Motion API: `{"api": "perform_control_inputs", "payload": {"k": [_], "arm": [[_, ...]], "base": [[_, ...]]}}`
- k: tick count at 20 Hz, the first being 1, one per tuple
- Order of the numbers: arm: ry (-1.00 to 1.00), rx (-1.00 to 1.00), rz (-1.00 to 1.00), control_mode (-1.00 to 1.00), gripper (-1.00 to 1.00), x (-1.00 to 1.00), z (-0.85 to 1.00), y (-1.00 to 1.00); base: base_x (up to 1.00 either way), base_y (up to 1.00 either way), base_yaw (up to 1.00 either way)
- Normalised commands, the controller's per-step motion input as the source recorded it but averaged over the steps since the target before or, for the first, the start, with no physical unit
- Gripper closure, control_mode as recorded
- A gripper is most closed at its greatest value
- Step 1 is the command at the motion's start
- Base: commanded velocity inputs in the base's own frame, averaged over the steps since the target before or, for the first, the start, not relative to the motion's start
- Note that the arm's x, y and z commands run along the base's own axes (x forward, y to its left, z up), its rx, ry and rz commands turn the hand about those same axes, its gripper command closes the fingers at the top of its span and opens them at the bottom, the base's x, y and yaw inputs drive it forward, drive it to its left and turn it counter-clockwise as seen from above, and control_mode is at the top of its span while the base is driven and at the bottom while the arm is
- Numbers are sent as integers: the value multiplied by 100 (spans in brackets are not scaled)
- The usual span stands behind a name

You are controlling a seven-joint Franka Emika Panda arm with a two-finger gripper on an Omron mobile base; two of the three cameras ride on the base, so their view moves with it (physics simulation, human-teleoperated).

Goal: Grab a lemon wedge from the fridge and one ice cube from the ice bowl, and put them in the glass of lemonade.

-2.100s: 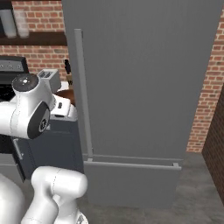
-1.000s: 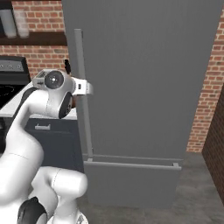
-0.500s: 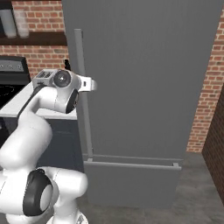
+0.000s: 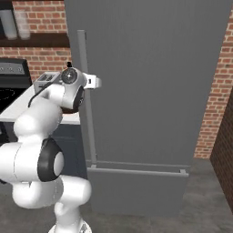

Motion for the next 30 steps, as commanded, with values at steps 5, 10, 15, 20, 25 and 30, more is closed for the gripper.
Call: {"api": "perform_control_inputs", "payload": {"k": [5, 10, 15, 20, 25, 30], "arm": [[0, 0, 0, -100, -100, 66, -3, 7], [0, 0, 0, -100, -100, 69, 0, 0], [0, 0, 0, -100, -100, 67, 0, 0], [3, 0, 0, -100, 100, 67, 0, 0], [23, 0, 0, -100, 100, 4, 4, -4], [40, 0, 0, -100, 100, -60, 11, -20]], "base": [[0, 0, 0], [0, 0, 0], [0, 0, 0], [0, 0, 0], [0, 0, 0], [0, 0, 0]]}}
